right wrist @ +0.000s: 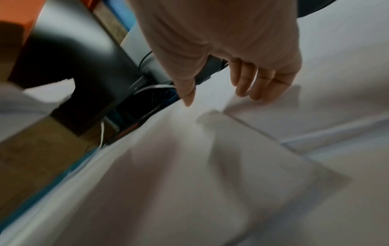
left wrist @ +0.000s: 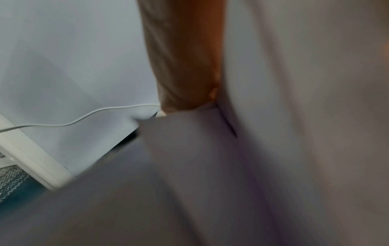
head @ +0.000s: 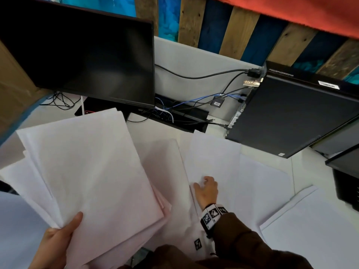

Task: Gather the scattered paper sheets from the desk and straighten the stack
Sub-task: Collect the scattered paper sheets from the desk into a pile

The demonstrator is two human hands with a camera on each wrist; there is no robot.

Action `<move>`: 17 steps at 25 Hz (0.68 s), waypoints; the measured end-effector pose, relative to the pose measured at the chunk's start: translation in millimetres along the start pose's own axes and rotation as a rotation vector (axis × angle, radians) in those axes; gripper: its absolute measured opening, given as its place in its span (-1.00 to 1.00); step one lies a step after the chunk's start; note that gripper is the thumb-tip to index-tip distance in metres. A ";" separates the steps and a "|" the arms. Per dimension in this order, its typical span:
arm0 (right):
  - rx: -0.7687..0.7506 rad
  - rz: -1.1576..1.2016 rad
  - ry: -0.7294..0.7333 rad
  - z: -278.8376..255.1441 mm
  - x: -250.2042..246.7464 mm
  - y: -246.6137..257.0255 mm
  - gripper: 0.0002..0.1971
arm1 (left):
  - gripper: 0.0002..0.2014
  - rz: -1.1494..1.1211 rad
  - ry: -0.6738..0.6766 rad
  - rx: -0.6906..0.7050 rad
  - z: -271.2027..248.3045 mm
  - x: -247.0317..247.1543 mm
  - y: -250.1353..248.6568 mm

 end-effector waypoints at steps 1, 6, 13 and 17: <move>0.046 -0.056 0.071 1.5 10.2 -2.3 -0.37 | -0.67 -0.011 -0.013 -0.003 3.1 -4.2 -0.9; -0.023 -0.464 0.326 -4.9 66.1 18.3 -0.20 | -0.68 -0.111 0.008 -0.020 10.1 -11.9 -3.6; -0.169 0.032 0.330 0.1 60.5 37.4 -0.73 | -0.77 -0.092 0.133 -0.031 6.8 10.1 -0.8; -0.074 0.462 0.436 -10.4 35.6 53.3 -0.75 | -0.76 -0.032 0.302 -0.068 8.0 57.0 -4.0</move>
Point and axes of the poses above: each hand's wrist, its own z-axis towards the middle knuckle, its own x-axis out of the palm, y = z × x, the point moved 9 cm from there along z, towards the middle knuckle, and after that the axes turned 10 degrees about -x, right-handed, at the moved point
